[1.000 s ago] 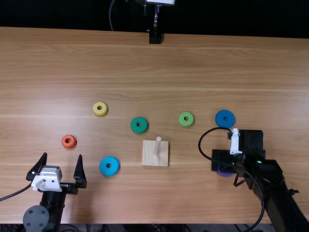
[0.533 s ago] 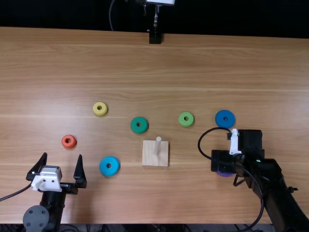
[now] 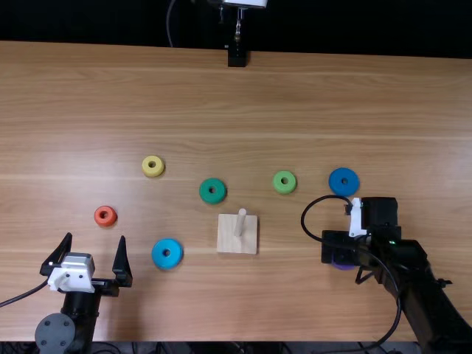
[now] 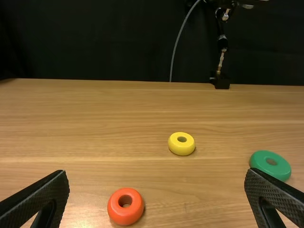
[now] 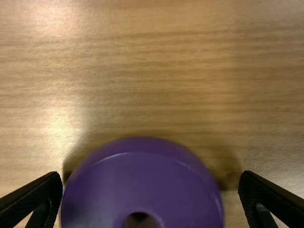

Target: Build the Hanoi tower: stack the rings onto the peg from bottom to top in this color order: purple, dark blue, light blue, dark green, light green, yellow, orange.

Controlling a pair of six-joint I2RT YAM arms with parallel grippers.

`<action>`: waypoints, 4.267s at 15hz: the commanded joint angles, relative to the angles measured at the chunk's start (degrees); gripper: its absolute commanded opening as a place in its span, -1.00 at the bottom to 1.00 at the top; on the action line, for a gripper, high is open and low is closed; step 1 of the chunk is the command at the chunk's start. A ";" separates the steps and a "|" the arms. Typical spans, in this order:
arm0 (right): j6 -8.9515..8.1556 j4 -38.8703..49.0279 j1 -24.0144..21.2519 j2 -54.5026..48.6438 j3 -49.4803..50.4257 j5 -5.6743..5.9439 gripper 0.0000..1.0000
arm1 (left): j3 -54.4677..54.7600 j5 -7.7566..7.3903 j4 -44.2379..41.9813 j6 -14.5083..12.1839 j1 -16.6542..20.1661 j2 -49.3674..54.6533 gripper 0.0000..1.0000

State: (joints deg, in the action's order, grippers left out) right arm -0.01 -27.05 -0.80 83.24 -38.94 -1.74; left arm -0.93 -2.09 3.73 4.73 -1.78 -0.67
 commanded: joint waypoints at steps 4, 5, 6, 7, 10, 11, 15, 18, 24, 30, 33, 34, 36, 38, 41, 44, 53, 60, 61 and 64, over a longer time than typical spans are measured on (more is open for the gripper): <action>-0.41 -0.44 -0.26 0.61 -0.17 -0.58 1.00 | 0.93 -0.44 1.02 -0.20 0.38 0.67 1.00; -0.41 -0.33 -0.26 0.61 -0.09 -0.48 0.11 | 0.93 -0.44 1.02 -0.30 0.38 0.67 1.00; -0.41 -0.12 -0.26 0.61 -0.17 -0.48 -0.85 | 0.93 -0.44 1.02 -0.30 0.46 0.67 1.00; -0.31 -0.01 -0.26 0.61 -0.17 -0.58 -1.00 | 0.93 -0.44 1.02 -0.20 0.38 0.67 1.00; -0.52 -0.12 -0.26 0.52 -1.23 -0.58 -1.00 | 0.93 -0.44 1.02 -0.30 0.38 0.67 1.00; -0.73 -0.86 0.01 0.52 -4.13 -0.48 -1.00 | 0.93 -0.44 1.02 -0.30 0.38 0.67 1.00; -0.31 -15.52 4.49 0.17 -16.78 -0.16 -1.00 | 0.93 -0.44 1.02 -0.30 0.38 0.67 1.00; -0.52 -31.13 9.76 0.25 -28.12 -0.48 -1.00 | 0.93 -0.44 1.02 -0.20 0.38 0.67 1.00; -0.20 -38.62 23.21 0.52 -45.88 -0.58 -1.00 | 0.93 -0.44 1.02 -0.30 0.38 0.67 1.00; -0.31 -38.40 33.23 5.09 -54.93 -0.58 -1.00 | 0.93 -0.44 1.02 -0.30 0.38 0.67 1.00; -0.94 -38.30 35.60 7.72 -56.25 -1.11 -1.00 | 0.93 -0.44 1.02 -0.30 0.38 0.67 1.00; -2.63 -38.30 35.78 8.78 -56.77 -1.11 -1.00 | 0.93 -0.44 1.02 -0.20 0.38 0.67 1.00; -4.84 -38.30 36.75 10.19 -59.24 -1.11 -1.00 | 0.93 -0.44 1.02 -0.30 0.38 0.67 1.00; -4.84 -37.98 38.41 10.80 -59.50 -1.11 -1.00 | 0.93 -0.44 1.02 -0.20 0.38 0.67 1.00; -4.95 -37.77 38.85 12.29 -59.41 -1.11 -1.00 | 0.93 -0.44 1.02 -0.20 0.38 0.67 1.00; -4.95 -37.56 38.68 13.09 -59.32 -1.11 -1.00 | 0.93 -0.44 1.02 -0.20 0.38 0.67 1.00; -4.95 -37.56 38.68 14.76 -58.80 -1.11 -1.00 | 0.93 -0.44 1.02 -0.30 0.38 0.67 1.00; -4.95 -37.46 38.68 17.30 -58.71 -1.00 -1.00 | 0.93 -0.44 1.02 -0.30 0.38 0.67 1.00; -4.95 -37.46 38.68 17.30 -58.80 -1.00 -1.00 | 0.93 -0.44 1.02 -0.20 0.38 0.67 1.00; -4.84 -37.46 38.68 17.30 -58.97 -1.00 -0.16 | 0.93 -0.44 1.02 -0.30 0.38 0.67 1.00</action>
State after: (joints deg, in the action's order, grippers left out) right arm -4.62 -64.73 37.76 100.60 -96.49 -2.57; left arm -0.93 -2.09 3.75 4.71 -1.78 -0.67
